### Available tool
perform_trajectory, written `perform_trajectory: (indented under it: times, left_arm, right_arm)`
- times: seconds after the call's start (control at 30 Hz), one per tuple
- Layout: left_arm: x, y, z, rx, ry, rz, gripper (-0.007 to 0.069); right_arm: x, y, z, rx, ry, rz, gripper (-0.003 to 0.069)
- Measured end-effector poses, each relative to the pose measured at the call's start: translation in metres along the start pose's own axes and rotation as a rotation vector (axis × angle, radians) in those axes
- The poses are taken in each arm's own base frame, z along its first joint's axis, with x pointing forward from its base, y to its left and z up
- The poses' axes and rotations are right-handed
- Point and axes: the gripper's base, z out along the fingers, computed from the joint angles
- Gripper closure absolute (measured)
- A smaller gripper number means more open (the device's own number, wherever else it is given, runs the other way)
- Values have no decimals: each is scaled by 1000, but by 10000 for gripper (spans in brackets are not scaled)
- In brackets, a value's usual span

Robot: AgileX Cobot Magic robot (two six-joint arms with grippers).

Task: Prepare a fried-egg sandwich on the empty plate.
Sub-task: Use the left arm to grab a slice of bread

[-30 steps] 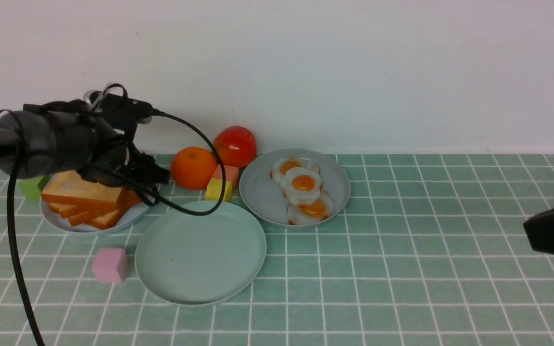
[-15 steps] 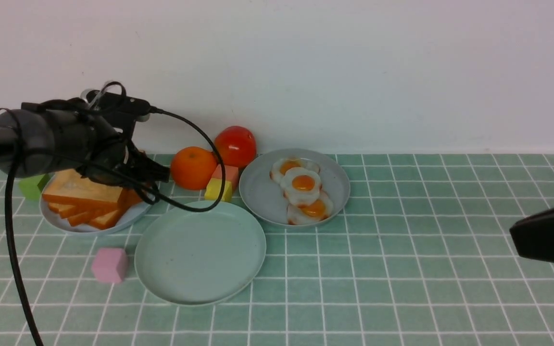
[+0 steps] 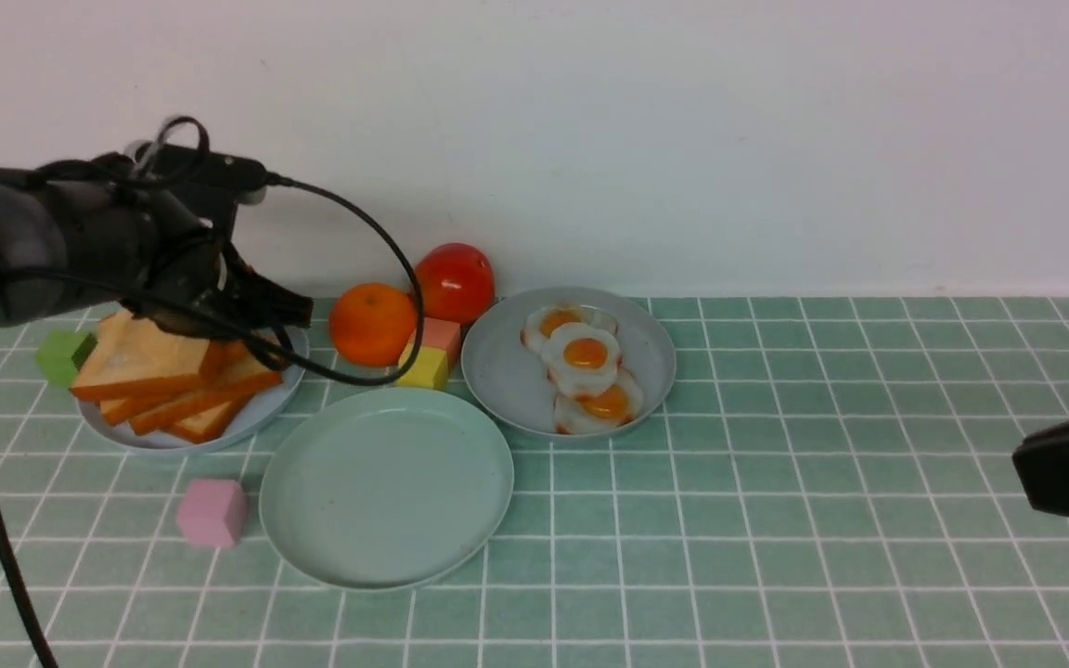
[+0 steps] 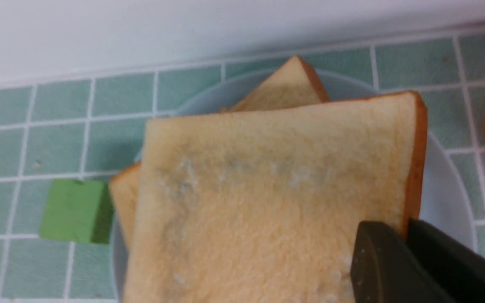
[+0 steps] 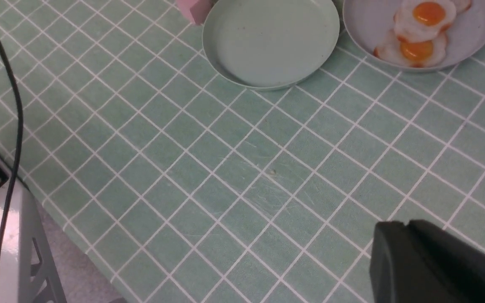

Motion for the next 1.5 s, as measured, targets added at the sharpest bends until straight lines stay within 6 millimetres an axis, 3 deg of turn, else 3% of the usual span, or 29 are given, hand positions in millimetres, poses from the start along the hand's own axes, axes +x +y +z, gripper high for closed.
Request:
perform_trajectory:
  times: [0.2, 0.37, 0.57, 0.77, 0.97, 1.17, 1.33, 1.5]
  left_arm:
    - [10, -4, 14, 10, 45, -21, 571]
    - [10, -5, 14, 19, 52, -49, 468]
    - [10, -5, 14, 20, 51, -49, 405]
    - [11, -6, 17, 18, 57, -43, 464]
    - [15, -7, 25, 12, 73, -29, 470]
    - [13, -6, 23, 1, 81, -21, 591]
    - [8, -1, 7, -11, 75, -6, 615]
    - [-10, 10, -41, -40, 31, 13, 615]
  right_arm:
    - [2, 5, -7, -17, -22, 1, 603]
    - [4, 8, -12, -21, -36, -5, 602]
    - [5, 10, -16, -25, -44, -10, 596]
    - [7, 12, -19, -35, -44, -10, 595]
    - [8, 14, -19, -46, -34, -7, 589]
    - [8, 14, -19, -51, -33, -5, 584]
    - [8, 14, -19, -54, -33, -11, 582]
    - [8, 14, -19, -54, -34, -31, 582]
